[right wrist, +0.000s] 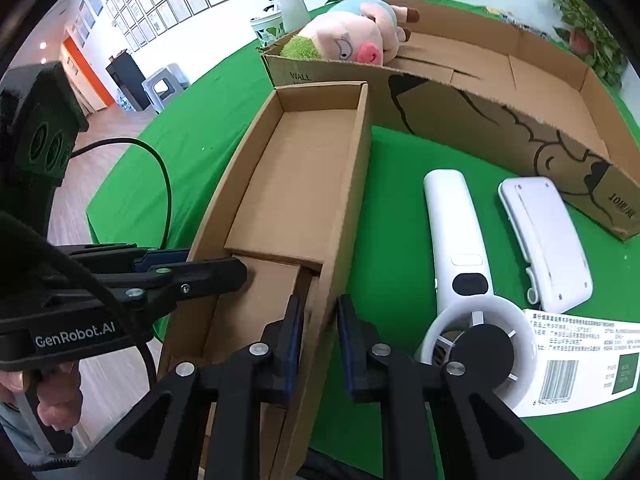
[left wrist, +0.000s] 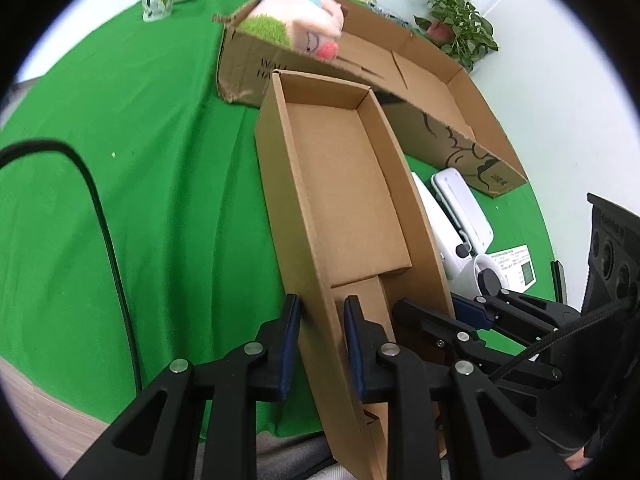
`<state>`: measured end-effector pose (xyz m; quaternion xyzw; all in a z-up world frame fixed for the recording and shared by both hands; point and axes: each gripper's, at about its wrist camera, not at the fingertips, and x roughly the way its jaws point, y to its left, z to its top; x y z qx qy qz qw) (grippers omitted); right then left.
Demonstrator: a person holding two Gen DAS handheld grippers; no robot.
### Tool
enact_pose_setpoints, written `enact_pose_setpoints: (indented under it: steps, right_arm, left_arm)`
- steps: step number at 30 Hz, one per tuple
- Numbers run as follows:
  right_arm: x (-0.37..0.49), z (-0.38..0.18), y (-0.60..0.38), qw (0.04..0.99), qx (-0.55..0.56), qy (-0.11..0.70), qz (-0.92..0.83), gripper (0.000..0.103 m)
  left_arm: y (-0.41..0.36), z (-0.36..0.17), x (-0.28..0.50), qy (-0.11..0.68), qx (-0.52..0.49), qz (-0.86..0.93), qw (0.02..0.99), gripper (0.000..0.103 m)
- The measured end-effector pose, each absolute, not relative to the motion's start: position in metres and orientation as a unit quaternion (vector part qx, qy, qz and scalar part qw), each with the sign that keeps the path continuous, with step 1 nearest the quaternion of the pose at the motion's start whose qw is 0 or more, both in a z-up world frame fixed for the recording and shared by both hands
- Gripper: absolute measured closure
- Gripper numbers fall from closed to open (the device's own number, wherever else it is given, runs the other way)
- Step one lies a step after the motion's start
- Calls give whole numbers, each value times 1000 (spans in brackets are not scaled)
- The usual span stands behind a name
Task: Organize objects
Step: 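Lift and turn the long brown box upright with both tools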
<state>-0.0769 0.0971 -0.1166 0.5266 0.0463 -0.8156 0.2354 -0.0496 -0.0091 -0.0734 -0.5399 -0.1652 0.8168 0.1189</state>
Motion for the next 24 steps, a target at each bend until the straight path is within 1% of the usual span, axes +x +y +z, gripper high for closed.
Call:
enact_pose_setpoints:
  steps: [6,11,18,24]
  right_arm:
    - [-79,-90,101,230,481,41,-845,89]
    - [-79,-56,109,221,429,37,-875,89]
    - [-92,-12,128,199,373,25,-906,89]
    - [-109,15,147,175,348,12,-921,89]
  left_arm:
    - [-2,-40,-49,-144,-498,847,118,83]
    - [5,-8,-55,-127,-458,870,129,84]
    - [22,34,-77,-99,-408,895,149,84]
    - [41,61,-100,-77,-381,905,171,84]
